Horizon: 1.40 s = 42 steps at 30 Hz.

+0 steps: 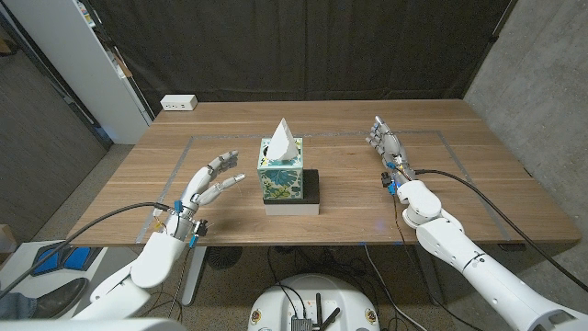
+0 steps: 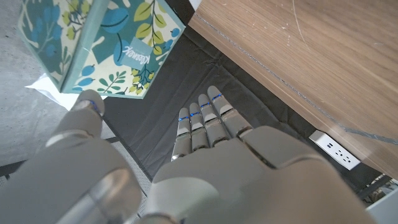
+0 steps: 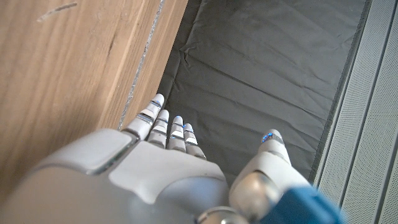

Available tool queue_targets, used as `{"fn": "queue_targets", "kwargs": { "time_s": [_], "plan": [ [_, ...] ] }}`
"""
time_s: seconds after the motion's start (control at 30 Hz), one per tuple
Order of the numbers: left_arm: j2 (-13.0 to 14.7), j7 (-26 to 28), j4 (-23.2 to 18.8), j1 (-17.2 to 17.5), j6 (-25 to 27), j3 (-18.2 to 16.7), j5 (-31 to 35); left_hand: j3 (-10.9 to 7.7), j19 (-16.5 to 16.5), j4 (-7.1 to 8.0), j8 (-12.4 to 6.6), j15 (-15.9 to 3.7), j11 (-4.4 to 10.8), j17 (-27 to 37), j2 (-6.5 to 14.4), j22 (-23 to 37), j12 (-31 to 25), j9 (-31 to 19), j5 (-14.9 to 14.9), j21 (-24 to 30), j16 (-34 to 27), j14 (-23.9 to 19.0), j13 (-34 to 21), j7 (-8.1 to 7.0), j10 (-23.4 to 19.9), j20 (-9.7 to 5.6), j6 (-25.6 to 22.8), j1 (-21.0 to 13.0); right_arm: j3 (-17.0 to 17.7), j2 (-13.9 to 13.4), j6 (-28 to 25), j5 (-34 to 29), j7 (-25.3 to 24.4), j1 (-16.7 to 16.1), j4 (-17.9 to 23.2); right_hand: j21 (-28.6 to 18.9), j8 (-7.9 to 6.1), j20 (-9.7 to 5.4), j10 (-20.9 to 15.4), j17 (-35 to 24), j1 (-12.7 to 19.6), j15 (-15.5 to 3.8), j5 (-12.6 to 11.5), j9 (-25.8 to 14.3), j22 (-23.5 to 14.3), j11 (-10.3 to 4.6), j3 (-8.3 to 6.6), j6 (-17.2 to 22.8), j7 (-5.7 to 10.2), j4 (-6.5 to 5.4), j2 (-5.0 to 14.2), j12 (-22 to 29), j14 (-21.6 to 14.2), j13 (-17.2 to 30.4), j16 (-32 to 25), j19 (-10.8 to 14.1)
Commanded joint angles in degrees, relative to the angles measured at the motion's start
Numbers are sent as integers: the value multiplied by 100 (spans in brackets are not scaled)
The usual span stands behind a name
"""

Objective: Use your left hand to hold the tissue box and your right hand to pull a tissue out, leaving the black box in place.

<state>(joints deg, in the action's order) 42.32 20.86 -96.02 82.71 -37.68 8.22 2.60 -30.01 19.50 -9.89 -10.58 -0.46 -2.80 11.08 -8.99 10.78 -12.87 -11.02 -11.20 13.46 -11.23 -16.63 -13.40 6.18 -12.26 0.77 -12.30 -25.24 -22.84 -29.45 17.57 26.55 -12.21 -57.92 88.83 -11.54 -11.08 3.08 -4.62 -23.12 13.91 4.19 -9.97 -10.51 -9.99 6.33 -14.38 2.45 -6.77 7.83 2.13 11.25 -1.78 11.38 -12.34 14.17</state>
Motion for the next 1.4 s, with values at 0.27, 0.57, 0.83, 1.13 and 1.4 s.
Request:
{"fn": "queue_targets", "kwargs": {
  "time_s": [0.27,0.57,0.83,1.13,1.4],
  "plan": [
    [190,-1155,489,-421,-751,128,-489,457,-624,-8,42,238,-242,-14,-190,-54,189,4,131,-273,105,792,-32,107,798,50,920,155,-27,-50,-172,-218,-332,-252,445,6,-11,25,-33,7,-18,17,-15,-11,-13,16,-12,36,-83,23,60,36,-17,5,-21,18],
    [492,-1906,506,-560,-781,265,-1072,585,-737,-11,67,300,-311,-20,-191,-64,191,9,136,-287,104,973,-24,151,976,138,1295,195,33,-61,-156,-286,-522,-476,662,9,-12,36,-43,12,-15,8,-15,-11,-14,13,-12,42,-80,26,60,40,-16,5,-22,11],
    [567,-2713,807,-837,-945,540,-2132,659,-843,-21,35,275,-296,-20,-176,-62,196,5,126,-298,97,1107,-20,100,1151,168,1482,187,53,-60,-180,-330,-606,-577,765,12,-12,38,-47,16,-12,14,-15,-11,-14,11,-12,42,-76,28,61,40,-12,5,-20,4],
    [663,-2560,792,-926,-712,429,-1627,684,-827,-37,-55,203,-228,-23,-148,-60,111,4,110,-269,32,1003,-13,78,1027,68,1371,111,72,-43,-169,-428,-722,-656,837,16,-10,51,-55,20,-9,19,-14,-11,-14,14,-12,36,-61,31,59,42,-12,6,-21,-4],
    [800,-2827,830,-1151,-692,547,-1634,688,-849,-42,-62,185,-193,-25,-137,-59,111,5,103,-270,31,1011,-10,59,1049,42,1380,69,69,5,-122,-467,-787,-737,862,19,-8,55,-46,24,-7,32,-14,-11,-14,17,-10,31,-53,32,56,38,-9,6,-21,-14]
  ]
}}
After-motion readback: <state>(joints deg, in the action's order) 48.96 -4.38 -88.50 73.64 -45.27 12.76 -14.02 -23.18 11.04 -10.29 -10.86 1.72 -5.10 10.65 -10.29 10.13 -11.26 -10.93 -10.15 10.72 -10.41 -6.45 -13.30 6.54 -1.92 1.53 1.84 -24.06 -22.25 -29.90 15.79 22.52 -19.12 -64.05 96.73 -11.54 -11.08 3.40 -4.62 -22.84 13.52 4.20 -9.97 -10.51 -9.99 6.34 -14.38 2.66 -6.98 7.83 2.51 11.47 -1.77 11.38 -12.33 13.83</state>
